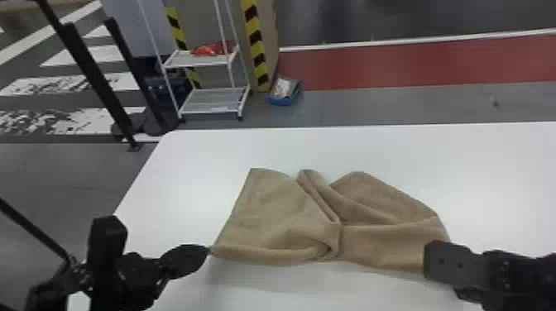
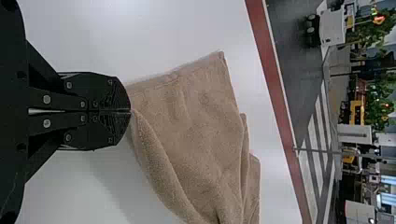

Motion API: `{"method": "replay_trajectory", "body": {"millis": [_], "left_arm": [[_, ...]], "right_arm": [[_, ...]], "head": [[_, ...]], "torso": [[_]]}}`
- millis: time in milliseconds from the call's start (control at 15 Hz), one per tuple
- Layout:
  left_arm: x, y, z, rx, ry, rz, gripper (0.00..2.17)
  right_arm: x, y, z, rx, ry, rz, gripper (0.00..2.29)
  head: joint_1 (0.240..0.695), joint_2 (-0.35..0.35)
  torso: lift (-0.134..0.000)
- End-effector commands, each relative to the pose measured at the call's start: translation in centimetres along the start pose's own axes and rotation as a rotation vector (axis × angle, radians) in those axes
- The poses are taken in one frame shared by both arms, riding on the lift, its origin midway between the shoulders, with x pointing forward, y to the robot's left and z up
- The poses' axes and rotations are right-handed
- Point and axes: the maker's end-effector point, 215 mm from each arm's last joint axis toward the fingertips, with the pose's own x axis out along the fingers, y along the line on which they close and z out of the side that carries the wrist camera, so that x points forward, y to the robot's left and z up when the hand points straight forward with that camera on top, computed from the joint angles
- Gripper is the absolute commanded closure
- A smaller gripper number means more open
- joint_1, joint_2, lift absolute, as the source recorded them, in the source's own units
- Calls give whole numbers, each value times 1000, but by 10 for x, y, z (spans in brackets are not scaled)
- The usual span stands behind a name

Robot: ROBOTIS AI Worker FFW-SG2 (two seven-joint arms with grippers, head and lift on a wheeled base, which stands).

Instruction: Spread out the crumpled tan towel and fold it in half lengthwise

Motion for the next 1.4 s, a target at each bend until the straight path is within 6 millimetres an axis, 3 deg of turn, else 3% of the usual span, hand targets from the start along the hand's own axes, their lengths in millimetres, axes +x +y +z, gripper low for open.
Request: {"method": "replay_trajectory", "body": {"millis": [0,267,533,800,1067,1333], "left_arm": [[1,0,2,-1,-4,0,1436],[1,0,6,4,-11,1,1436],[-9,12,32,26,-62,58,1440],[-26,24,92,31,-172,159,1440],[-13,14,141,44,-265,194,1440],[-4,46,196,-32,-327,269,1470]], "right_arm": [[-16,-18,5,48,-62,-25,1393],[-31,-44,1,129,-137,-48,1396],[-82,-115,-21,297,-286,-169,1396],[-137,-180,-37,479,-464,-282,1396],[-167,-206,-35,633,-654,-268,1396],[-184,-228,-24,704,-747,-243,1396]], "head": [[695,218],[695,206],[695,175],[695,129],[695,64],[683,42]], "torso": [[-124],[-124],[-124],[-124],[-124],[-124]]}}
